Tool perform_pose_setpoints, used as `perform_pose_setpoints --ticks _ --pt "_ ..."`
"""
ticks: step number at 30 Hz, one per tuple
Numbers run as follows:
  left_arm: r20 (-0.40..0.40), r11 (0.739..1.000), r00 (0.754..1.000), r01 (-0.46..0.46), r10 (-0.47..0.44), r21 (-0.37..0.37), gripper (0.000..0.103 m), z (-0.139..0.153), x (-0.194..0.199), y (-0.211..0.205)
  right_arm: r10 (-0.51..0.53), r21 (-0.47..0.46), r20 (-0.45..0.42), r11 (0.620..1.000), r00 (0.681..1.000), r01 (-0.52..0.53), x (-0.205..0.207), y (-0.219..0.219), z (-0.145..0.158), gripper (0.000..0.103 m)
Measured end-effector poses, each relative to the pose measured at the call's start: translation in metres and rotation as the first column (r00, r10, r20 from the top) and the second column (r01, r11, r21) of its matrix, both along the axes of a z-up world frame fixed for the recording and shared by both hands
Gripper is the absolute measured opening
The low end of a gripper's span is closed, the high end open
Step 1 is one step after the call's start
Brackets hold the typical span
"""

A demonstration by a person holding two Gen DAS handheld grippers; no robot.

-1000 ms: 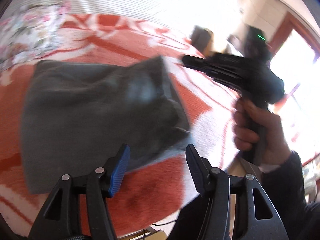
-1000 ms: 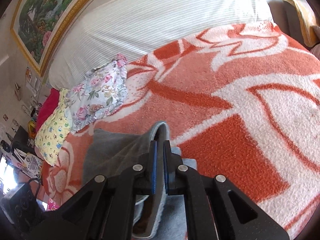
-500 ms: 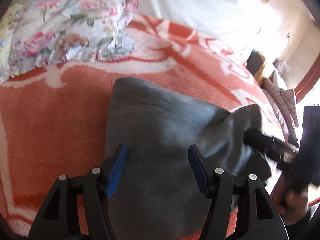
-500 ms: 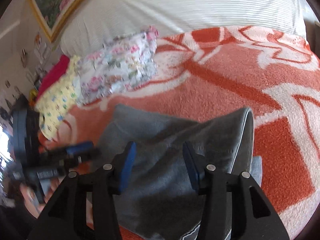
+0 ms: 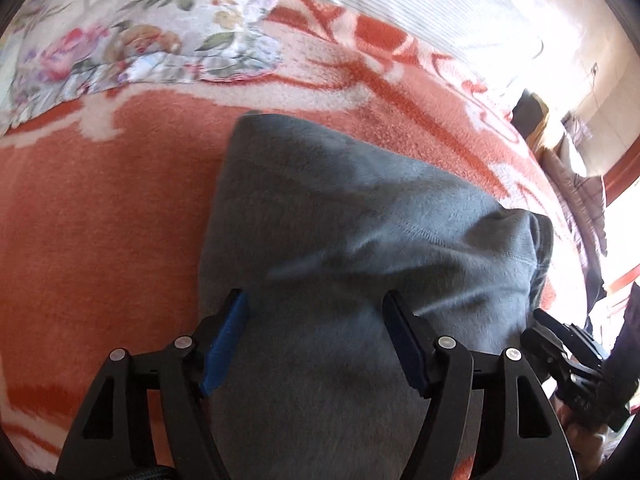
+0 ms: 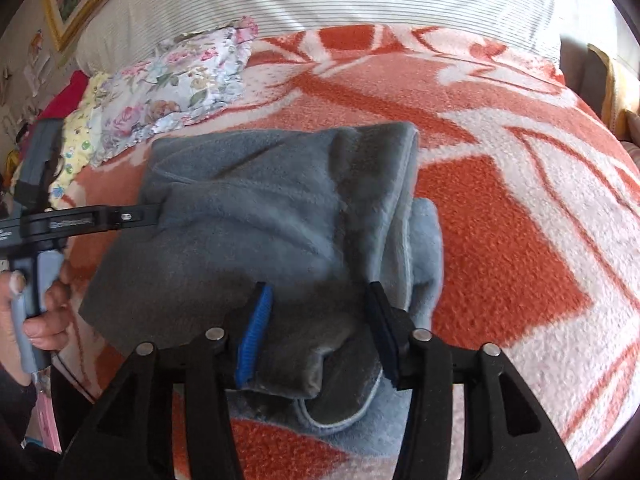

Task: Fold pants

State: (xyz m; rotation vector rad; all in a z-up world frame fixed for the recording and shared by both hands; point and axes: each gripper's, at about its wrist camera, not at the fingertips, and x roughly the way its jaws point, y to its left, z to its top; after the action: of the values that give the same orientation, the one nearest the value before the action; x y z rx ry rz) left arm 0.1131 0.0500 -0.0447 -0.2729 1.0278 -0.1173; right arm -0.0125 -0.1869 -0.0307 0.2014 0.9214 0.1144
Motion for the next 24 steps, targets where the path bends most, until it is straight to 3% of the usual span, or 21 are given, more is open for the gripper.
perform_pose_setpoints --ticks 8,10,12,15,24 --pt "-0.025 0.996 0.997 -0.073 0.072 -0.045 0.072 -0.005 -0.048 0.033 -0.086 0.105 0.057 0.991 0.995 0.08 -0.01 -0.016 0.018 0.052" --pt "-0.048 0.997 0.997 -0.064 0.063 -0.038 0.073 -0.013 -0.055 0.033 -0.107 0.108 0.056 0.989 0.993 0.1 -0.007 -0.018 0.019 0.061" --pt "-0.083 0.998 0.995 -0.051 0.048 -0.036 0.076 -0.027 -0.062 0.031 -0.145 0.096 0.044 0.986 0.988 0.14 -0.005 -0.02 0.017 0.078" --pt "-0.09 0.999 0.995 -0.032 0.031 -0.014 0.079 -0.033 -0.069 0.027 -0.184 0.098 0.021 0.979 0.983 0.181 -0.002 -0.026 0.01 0.083" --pt "-0.095 0.994 0.993 -0.075 0.067 -0.076 0.079 -0.015 -0.028 0.046 -0.218 0.22 -0.043 0.95 0.975 0.222 0.006 -0.045 -0.013 0.086"
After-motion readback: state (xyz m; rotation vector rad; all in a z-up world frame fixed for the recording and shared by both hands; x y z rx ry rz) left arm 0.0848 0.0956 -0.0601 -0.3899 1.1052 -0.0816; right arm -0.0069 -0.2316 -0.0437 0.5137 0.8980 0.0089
